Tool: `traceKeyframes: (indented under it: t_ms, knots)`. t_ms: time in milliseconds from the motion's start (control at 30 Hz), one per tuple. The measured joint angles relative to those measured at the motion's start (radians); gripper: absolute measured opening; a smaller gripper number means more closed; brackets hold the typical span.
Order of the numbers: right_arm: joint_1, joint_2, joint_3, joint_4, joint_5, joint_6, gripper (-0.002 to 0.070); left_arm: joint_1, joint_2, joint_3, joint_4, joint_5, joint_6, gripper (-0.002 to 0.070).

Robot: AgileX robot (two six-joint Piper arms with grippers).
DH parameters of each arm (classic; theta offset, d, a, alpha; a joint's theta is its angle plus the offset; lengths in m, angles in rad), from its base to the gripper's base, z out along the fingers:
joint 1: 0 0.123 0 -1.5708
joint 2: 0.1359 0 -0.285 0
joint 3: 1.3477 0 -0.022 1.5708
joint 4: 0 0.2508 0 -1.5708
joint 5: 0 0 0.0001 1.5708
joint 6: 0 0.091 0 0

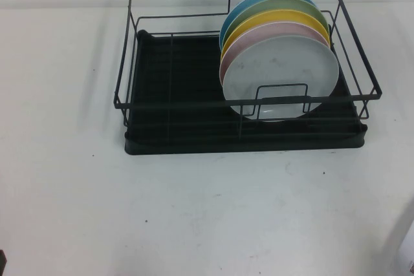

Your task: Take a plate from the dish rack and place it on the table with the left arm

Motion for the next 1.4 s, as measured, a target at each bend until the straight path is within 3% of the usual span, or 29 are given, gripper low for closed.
traceKeyframes:
  t_ms: [833,933,1133,1400]
  knots:
    - [0.000,0.000,0.000,0.000,0.000,0.000,-0.0018,0.000,0.000,0.000,-0.006,0.000,-0.002,-0.0003]
    - [0.000,0.000,0.000,0.000,0.000,0.000,-0.0018,0.000,0.000,0.002,-0.075,-0.031,-0.063,-0.0003]
    - [0.000,0.000,0.000,0.000,0.000,0.000,-0.0018,0.000,0.000,0.002,-0.395,-0.217,-0.314,-0.0003]
    - [0.000,0.000,0.000,0.002,0.000,0.000,-0.0018,0.000,0.000,0.002,-0.448,-0.295,-0.348,-0.0003]
